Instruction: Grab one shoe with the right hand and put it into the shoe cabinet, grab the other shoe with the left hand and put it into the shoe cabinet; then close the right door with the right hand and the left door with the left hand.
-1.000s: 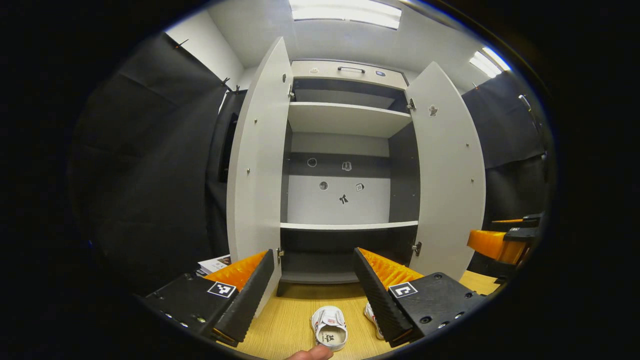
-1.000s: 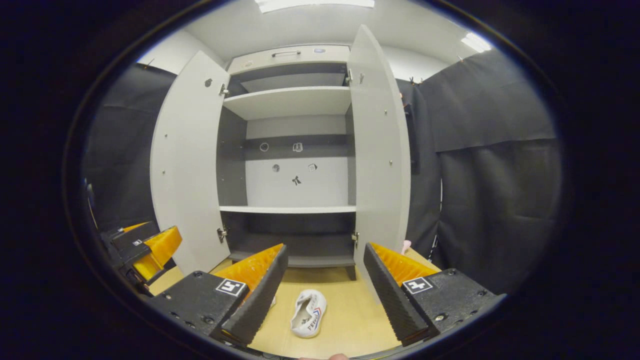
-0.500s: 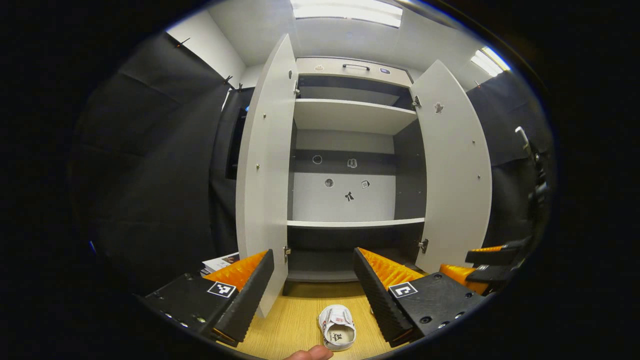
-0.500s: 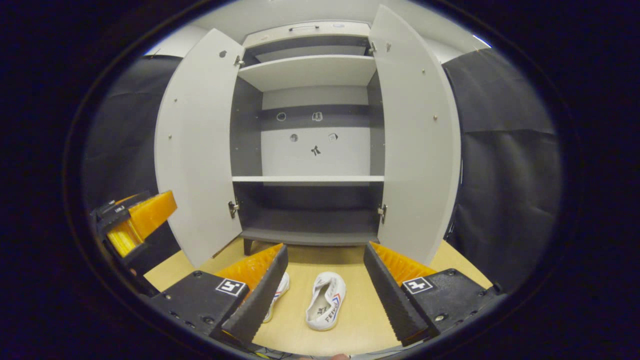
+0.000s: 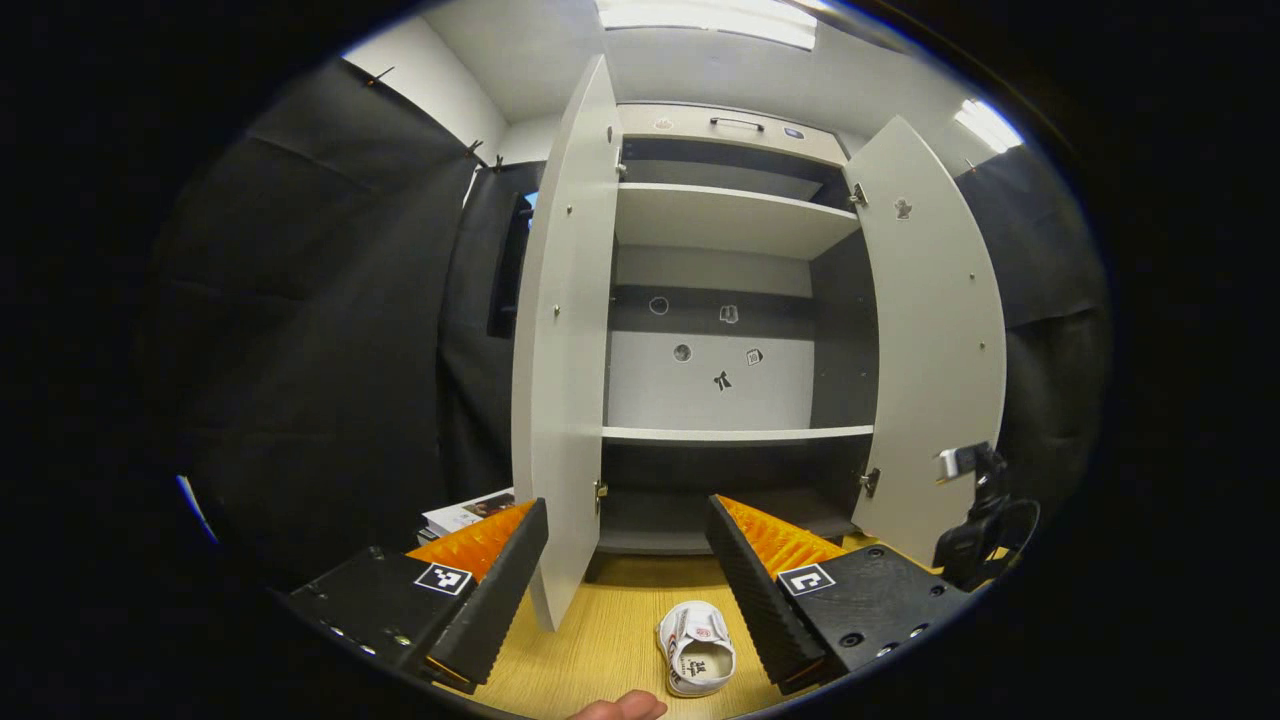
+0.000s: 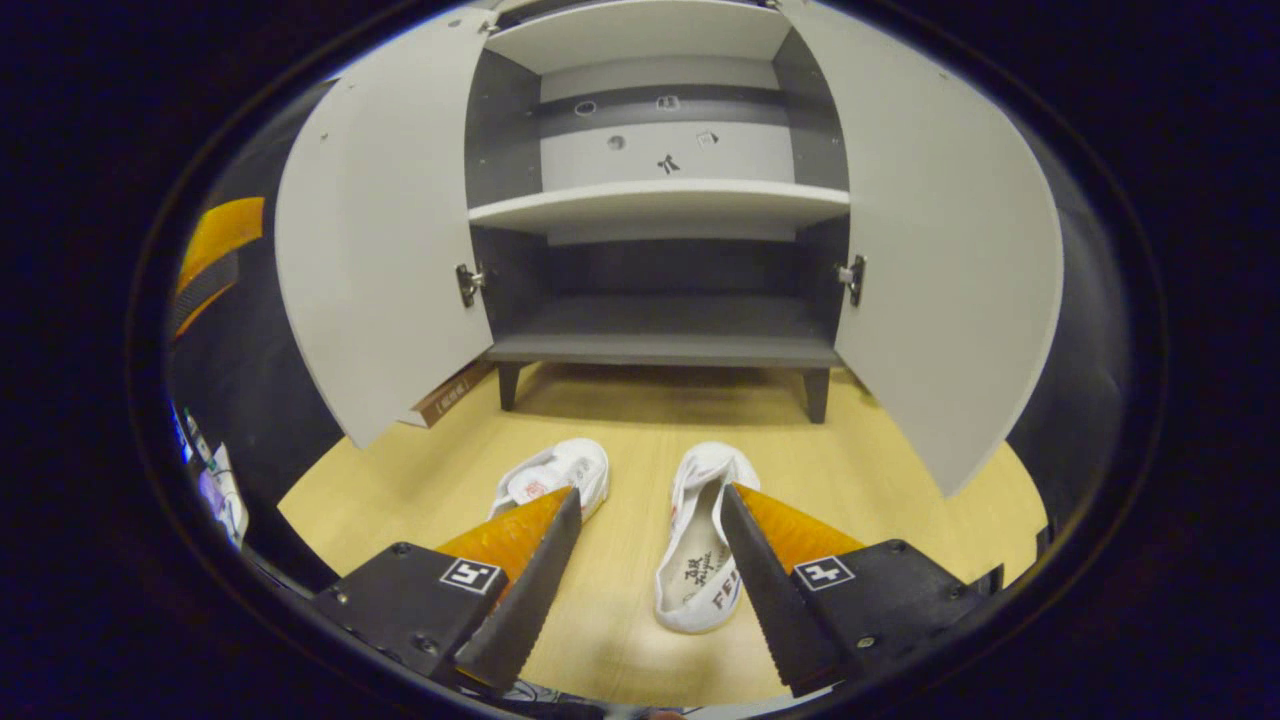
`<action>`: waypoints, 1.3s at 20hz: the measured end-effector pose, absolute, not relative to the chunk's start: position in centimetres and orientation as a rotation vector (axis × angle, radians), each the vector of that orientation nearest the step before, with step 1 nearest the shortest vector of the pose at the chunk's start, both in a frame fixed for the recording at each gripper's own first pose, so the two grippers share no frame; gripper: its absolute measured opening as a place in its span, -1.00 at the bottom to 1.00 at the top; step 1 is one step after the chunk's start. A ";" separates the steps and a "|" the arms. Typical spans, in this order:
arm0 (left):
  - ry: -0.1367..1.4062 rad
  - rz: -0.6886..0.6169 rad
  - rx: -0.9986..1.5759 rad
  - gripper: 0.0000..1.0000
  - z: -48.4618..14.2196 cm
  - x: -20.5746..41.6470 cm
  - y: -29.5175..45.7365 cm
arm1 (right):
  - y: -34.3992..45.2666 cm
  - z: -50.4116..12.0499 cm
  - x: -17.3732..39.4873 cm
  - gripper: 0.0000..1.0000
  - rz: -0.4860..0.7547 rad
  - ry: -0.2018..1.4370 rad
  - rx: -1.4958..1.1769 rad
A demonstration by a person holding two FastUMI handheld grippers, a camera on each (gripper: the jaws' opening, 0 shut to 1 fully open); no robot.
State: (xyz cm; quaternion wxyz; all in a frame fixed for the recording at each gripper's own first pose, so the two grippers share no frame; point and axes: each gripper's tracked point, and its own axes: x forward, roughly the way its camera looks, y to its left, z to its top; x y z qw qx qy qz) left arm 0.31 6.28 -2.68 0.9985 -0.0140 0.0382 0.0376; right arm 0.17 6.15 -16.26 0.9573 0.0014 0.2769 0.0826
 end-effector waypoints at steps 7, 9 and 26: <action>0.100 0.086 -0.038 0.90 -3.8 0.9 7.4 | 5.9 -19.8 0.5 0.52 0.135 0.677 0.024; 0.105 0.085 -0.039 0.90 -4.1 1.2 7.6 | 5.8 -20.5 0.9 0.36 0.129 0.701 0.030; 0.149 0.081 -0.042 0.90 -5.8 3.2 7.9 | 4.3 -22.2 4.2 -0.92 0.112 0.639 -0.113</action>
